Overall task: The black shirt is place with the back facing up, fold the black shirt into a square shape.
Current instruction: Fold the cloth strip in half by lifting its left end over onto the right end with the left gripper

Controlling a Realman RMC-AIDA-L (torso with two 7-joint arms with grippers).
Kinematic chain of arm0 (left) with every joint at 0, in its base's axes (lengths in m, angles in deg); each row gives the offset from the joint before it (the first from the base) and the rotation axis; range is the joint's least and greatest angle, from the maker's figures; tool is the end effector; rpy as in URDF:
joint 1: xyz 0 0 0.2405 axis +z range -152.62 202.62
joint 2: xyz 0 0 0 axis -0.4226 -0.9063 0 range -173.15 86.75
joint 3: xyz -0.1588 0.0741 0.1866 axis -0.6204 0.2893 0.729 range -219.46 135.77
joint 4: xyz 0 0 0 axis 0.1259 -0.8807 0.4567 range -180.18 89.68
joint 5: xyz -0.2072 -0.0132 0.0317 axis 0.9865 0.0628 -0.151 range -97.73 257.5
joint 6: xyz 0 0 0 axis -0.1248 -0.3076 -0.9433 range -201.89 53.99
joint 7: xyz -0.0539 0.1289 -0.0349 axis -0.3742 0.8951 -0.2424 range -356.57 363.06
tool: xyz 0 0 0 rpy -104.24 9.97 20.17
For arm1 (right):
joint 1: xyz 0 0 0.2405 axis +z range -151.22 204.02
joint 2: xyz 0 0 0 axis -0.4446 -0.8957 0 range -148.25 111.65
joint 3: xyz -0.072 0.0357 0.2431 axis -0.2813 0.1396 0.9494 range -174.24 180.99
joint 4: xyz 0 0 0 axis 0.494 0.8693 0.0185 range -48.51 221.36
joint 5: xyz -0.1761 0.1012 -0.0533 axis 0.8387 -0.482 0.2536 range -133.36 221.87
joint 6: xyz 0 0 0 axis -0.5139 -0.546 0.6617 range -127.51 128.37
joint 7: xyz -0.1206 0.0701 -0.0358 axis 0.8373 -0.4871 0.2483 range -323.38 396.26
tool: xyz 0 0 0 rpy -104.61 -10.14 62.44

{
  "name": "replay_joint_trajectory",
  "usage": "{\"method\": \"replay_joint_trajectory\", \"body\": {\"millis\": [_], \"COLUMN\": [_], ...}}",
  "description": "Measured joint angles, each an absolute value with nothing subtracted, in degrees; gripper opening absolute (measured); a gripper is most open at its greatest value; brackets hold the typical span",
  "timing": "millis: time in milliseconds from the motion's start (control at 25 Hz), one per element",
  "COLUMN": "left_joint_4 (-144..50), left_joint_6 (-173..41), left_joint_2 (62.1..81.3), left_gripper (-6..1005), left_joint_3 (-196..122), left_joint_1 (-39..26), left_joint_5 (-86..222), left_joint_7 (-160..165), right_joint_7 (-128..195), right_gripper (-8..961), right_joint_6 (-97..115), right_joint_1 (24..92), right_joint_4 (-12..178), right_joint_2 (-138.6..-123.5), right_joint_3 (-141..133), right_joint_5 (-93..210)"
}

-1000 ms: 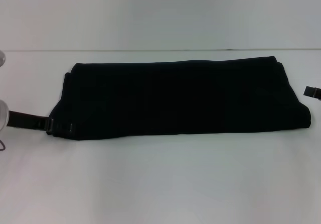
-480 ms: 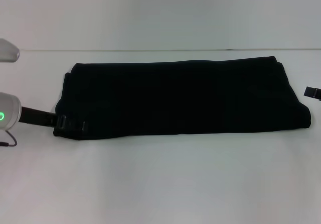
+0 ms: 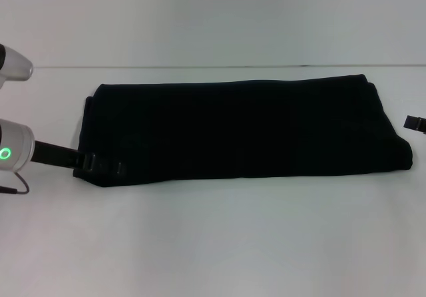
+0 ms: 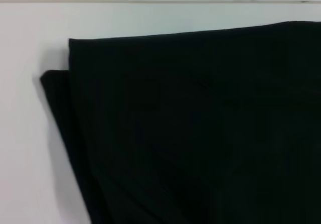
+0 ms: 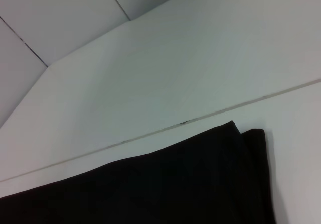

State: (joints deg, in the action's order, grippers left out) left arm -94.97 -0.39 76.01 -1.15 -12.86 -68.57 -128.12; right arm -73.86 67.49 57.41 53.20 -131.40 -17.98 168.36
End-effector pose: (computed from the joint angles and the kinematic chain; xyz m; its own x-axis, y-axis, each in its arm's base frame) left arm -0.2858 0.3867 0.0277 0.4868 0.8360 0.2533 0.8427 -0.3730 -0.3883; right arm 0.3538 0.3675 0.0715 0.2952 -0.6497 -0.7006 -0.9554 -0.2058 -0.2117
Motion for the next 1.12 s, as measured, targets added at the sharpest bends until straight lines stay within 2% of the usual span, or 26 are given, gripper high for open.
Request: {"method": "replay_joint_trajectory", "body": {"millis": [640,1080,1120], "left_joint_4": [-94.11,-94.11,-94.11], "left_joint_6": [-0.30,-1.09,-1.17], "left_joint_2": [75.37,75.00,75.00], "left_gripper": [828,677,634], "left_joint_3": [-1.56,-3.95,-3.95], "left_joint_1": [-12.10,-11.83,-11.73], "left_joint_5": [-69.39,-70.87,-70.90], "left_joint_7": [-125.81,-124.88,-124.70], "right_joint_7": [-73.86,-73.86,-73.86], "right_gripper": [683,676,675], "right_joint_6": [67.47,68.25,68.26], "right_joint_1": [57.42,57.42,57.42], "right_joint_4": [53.20,53.20,53.20], "right_joint_2": [-131.35,-131.41,-131.41], "right_joint_3": [-17.98,-17.98,-17.98], "right_joint_5": [168.36,168.36,168.36]}}
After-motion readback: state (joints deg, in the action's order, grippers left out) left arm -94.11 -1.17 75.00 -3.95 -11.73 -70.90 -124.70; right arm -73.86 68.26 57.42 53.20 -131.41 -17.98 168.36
